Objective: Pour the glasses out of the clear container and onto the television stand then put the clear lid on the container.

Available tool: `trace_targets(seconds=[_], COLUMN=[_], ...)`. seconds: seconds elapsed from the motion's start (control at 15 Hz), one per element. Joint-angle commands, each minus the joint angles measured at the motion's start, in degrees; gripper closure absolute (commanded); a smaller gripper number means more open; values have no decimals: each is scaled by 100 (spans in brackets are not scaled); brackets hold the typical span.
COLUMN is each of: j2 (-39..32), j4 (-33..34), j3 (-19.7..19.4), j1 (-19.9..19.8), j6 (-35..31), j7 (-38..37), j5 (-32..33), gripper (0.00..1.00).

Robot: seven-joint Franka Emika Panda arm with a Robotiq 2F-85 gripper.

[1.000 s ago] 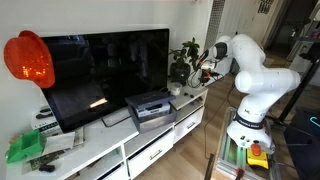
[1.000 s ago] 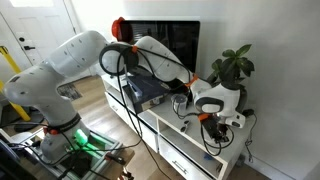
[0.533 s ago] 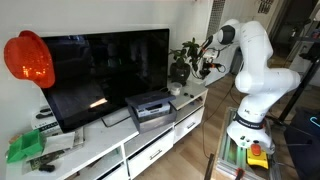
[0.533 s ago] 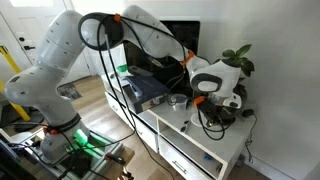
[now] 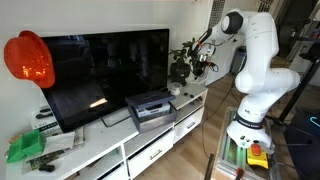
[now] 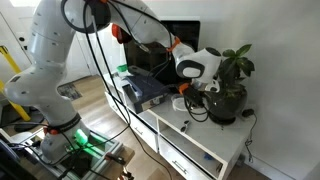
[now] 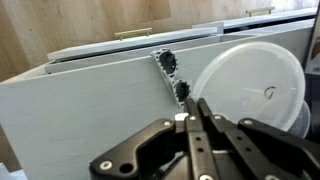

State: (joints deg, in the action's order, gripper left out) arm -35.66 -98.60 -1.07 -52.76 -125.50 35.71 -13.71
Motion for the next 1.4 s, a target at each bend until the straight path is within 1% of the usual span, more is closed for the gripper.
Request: trace_targets(seconds=[0.0, 0.4, 0.67, 1.0, 1.33], j2=[214, 8, -121, -268, -342], j4=[-376, -283, -225, -168, -163], j3=[95, 84, 52, 28, 53], j1=[194, 712, 964, 1110, 1132], j6=[-288, -902, -1185, -1363, -1494], j7=[134, -63, -147, -231, -283], j5=[-305, -338, -279, -239, -242], gripper=[99, 99, 99, 99, 99])
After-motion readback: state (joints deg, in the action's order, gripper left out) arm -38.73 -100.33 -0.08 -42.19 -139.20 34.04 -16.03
